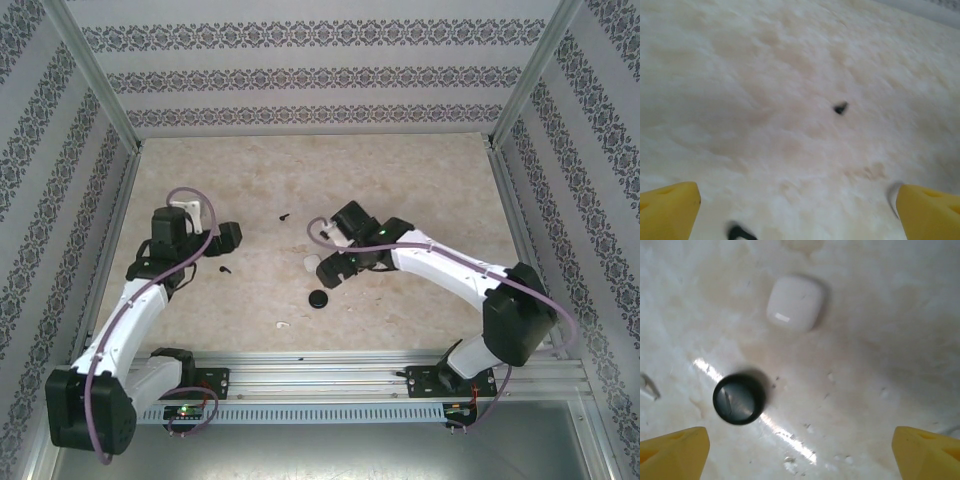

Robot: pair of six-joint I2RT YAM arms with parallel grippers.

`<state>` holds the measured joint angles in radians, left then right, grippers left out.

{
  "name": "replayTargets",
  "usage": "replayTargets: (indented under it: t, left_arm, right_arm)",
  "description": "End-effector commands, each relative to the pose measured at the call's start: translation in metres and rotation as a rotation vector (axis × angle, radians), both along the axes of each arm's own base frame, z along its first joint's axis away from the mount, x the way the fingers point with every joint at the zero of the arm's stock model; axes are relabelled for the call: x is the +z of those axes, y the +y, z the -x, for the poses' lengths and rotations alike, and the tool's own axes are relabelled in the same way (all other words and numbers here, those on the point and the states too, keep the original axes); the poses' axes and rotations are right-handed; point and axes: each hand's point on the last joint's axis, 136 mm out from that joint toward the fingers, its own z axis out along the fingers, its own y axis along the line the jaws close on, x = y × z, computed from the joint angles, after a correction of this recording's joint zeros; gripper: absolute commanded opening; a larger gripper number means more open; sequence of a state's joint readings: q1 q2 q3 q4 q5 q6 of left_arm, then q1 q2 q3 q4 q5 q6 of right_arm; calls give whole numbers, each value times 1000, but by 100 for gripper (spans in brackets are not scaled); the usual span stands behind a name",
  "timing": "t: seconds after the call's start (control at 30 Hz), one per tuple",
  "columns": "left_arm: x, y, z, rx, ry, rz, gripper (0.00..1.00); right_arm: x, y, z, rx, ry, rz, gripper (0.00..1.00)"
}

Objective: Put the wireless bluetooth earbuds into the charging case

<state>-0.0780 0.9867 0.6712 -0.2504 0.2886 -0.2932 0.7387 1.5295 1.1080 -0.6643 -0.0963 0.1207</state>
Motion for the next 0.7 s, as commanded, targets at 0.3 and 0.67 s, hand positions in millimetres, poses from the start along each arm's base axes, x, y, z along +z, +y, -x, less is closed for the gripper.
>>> replayTargets:
  t: [0.3, 0.67]
  left_arm:
    - [-36, -38, 57, -92, 67, 81, 100]
    - [-46, -40, 72, -117, 130, 88, 92]
  right_arm:
    - [-42, 40, 25, 127, 121, 178, 97]
    - [-76, 51, 26, 99, 202, 216, 84]
